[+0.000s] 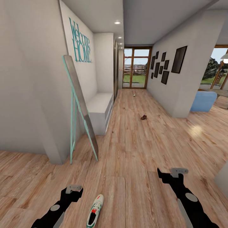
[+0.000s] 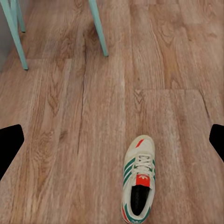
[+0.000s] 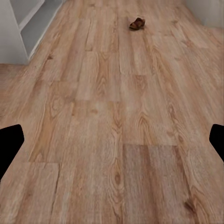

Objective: Pick up the two gym shoes and the two sandals from the corridor floor and place them onto the hallstand (shoe rack) in the corridor, making sure they are on the rack and not on the floor. Arrange them so the two gym shoes are next to each other and the two sandals are next to each other.

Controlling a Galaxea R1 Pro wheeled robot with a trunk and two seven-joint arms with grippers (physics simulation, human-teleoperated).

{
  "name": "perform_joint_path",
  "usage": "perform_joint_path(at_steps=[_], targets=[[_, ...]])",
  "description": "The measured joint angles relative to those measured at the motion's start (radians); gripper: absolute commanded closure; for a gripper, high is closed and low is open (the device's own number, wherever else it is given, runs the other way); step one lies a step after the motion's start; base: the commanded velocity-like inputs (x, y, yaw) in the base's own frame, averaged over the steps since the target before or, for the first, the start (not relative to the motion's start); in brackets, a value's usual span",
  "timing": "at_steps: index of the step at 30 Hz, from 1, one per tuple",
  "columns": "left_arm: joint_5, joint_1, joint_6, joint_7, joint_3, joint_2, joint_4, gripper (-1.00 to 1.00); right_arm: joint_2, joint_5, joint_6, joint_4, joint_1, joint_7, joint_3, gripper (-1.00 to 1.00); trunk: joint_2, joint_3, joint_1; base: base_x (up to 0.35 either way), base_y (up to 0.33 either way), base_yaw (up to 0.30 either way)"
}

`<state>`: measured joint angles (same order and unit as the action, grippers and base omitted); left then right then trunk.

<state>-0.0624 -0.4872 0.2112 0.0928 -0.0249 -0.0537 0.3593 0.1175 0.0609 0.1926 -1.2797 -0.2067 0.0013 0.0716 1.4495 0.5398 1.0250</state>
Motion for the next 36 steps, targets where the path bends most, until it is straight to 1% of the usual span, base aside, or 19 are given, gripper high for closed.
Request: perform_joint_path(at_steps=[1, 2, 3, 14, 22, 32, 36], targets=[[0.000, 0.000, 0.000, 0.000, 0.000, 0.000, 0.001, -1.00, 0.000, 0.000, 0.000, -0.006, 0.000, 0.000, 0.000, -1.00, 0.000, 0.000, 0.000, 0.006, 0.001, -0.028], [0.000, 0.000, 0.000, 0.000, 0.000, 0.000, 0.001, -1.00, 0.000, 0.000, 0.000, -0.079, 0.000, 0.000, 0.000, -1.00, 0.000, 0.000, 0.000, 0.004, 0.001, -0.064], [0.000, 0.000, 0.000, 0.000, 0.000, 0.000, 0.002, -1.00, 0.000, 0.000, 0.000, -0.085, 0.000, 0.000, 0.000, -1.00, 0.000, 0.000, 0.000, 0.004, 0.001, -0.104], [-0.003, 0.000, 0.000, 0.001, 0.001, 0.002, 0.006, -1.00, 0.000, 0.000, 0.002, -0.087, 0.000, 0.000, -0.001, -1.00, 0.000, 0.000, 0.000, 0.001, 0.000, -0.224], [-0.003, 0.000, 0.000, 0.001, 0.002, 0.005, 0.005, -1.00, -0.002, -0.001, 0.003, -0.116, 0.000, 0.000, -0.002, -1.00, 0.000, 0.000, 0.000, 0.000, 0.000, -0.076], [-0.003, 0.000, 0.000, 0.001, 0.002, 0.005, 0.004, -1.00, -0.003, 0.000, 0.005, -0.123, 0.000, 0.000, -0.003, -1.00, 0.070, 0.033, 0.038, 0.000, 0.000, -0.009], [-0.003, 0.000, -0.001, 0.001, 0.002, 0.005, 0.003, -1.00, -0.003, 0.000, 0.026, -0.124, 0.000, 0.000, -0.002, -1.00, 0.098, 0.049, 0.054, 0.000, 0.000, -0.001]])
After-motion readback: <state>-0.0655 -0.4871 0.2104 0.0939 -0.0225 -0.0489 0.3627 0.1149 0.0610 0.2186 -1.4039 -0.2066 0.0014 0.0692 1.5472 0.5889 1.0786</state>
